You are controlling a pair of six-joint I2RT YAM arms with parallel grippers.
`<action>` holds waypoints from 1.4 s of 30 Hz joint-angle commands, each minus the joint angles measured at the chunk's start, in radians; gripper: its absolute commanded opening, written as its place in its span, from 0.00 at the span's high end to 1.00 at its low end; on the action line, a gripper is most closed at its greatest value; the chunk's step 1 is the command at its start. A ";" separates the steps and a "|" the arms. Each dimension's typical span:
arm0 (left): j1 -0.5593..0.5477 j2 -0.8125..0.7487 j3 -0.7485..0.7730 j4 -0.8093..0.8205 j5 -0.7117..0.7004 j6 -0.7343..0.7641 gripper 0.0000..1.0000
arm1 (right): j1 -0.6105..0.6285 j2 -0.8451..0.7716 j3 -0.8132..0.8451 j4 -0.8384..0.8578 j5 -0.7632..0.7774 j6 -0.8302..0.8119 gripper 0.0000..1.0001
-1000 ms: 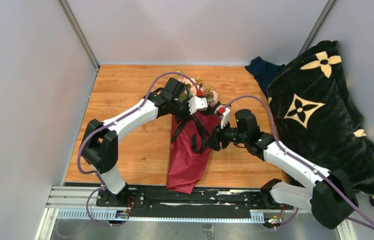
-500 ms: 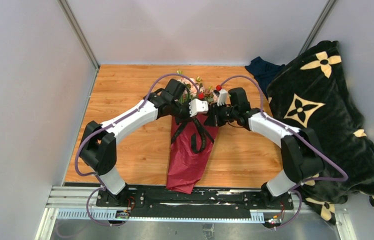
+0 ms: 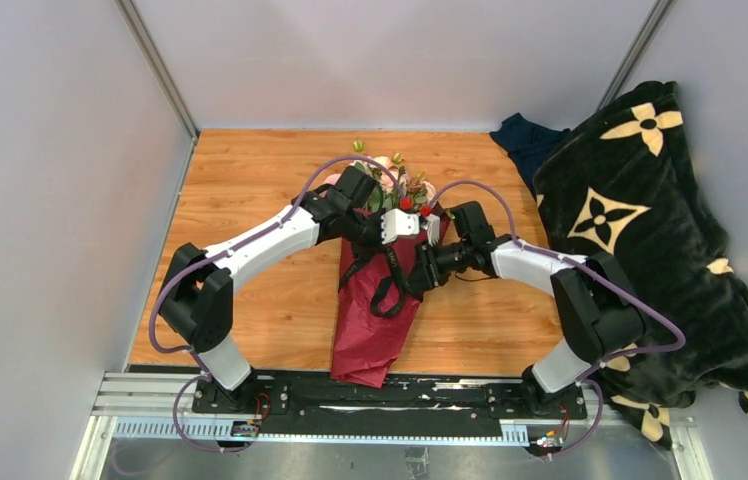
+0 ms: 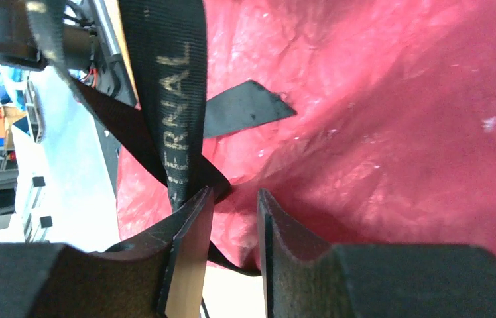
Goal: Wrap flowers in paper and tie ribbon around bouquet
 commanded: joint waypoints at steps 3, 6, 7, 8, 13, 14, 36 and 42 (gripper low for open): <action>-0.009 -0.001 -0.022 0.009 -0.021 0.015 1.00 | 0.050 -0.039 -0.083 0.135 -0.090 0.013 0.61; -0.009 -0.002 -0.036 0.018 -0.027 0.006 1.00 | 0.072 -0.064 -0.105 0.181 -0.102 0.018 0.59; -0.009 -0.003 -0.041 0.025 -0.032 0.004 1.00 | 0.072 -0.081 -0.117 0.194 -0.095 0.018 0.59; -0.009 -0.002 -0.048 0.032 -0.036 0.002 1.00 | 0.072 -0.099 -0.131 0.210 -0.088 0.016 0.58; -0.008 0.009 -0.060 0.051 -0.027 -0.030 1.00 | 0.093 -0.124 -0.190 0.316 -0.003 0.066 0.56; -0.008 0.011 -0.061 0.054 -0.022 -0.043 1.00 | 0.110 -0.118 -0.192 0.327 0.047 0.075 0.55; 0.002 0.002 -0.011 0.120 -0.148 -0.225 1.00 | 0.201 -0.070 -0.216 0.530 0.219 0.200 0.59; 0.001 -0.053 0.017 -0.154 -0.130 -0.074 1.00 | 0.144 -0.097 -0.240 0.538 0.155 0.227 0.59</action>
